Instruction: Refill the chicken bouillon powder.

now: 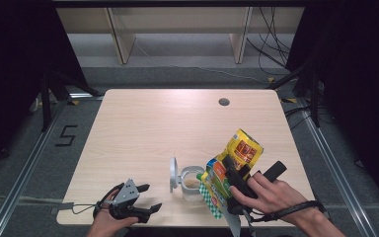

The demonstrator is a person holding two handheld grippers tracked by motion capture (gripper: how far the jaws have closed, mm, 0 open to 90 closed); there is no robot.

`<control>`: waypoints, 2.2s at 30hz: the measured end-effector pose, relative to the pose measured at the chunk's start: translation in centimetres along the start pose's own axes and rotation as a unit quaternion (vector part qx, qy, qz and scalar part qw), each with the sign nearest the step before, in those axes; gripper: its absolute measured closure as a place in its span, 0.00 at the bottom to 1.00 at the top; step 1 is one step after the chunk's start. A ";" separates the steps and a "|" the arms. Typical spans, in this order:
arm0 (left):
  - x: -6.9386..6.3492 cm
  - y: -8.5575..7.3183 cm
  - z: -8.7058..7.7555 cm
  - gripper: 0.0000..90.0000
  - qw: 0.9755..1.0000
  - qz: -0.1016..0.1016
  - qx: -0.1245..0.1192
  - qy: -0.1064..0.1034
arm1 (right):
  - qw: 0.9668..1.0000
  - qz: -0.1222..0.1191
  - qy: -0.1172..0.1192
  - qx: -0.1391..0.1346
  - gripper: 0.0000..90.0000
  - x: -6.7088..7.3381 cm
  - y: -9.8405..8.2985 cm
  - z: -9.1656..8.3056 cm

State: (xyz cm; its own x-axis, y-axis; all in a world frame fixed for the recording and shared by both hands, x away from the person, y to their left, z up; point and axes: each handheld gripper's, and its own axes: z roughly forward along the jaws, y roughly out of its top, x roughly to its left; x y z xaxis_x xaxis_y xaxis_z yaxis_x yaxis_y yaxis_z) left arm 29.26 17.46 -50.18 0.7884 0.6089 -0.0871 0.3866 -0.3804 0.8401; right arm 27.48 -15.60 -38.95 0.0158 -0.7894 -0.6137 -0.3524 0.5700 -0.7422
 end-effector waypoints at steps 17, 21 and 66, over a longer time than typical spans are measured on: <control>0.0 0.0 0.0 0.26 1.000 0.006 0.000 0.000 | 1.000 0.001 0.005 -0.002 0.59 0.0 0.1 0.1; 0.0 0.0 0.0 0.26 1.000 0.000 0.000 0.001 | 1.000 -0.012 0.007 0.000 0.59 -0.2 0.1 0.1; 0.1 0.1 0.0 0.26 1.000 0.015 0.001 0.001 | 1.000 -0.019 0.004 -0.007 0.60 -0.2 -0.2 -0.3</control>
State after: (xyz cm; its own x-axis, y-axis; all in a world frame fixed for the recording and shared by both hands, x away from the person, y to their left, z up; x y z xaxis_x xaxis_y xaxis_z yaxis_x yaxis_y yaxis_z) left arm 29.38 17.55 -50.11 0.7992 0.5980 -0.0609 0.3631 -0.3996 0.8417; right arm 27.32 -15.63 -38.57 0.0210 -0.8122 -0.5830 -0.3644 0.5368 -0.7610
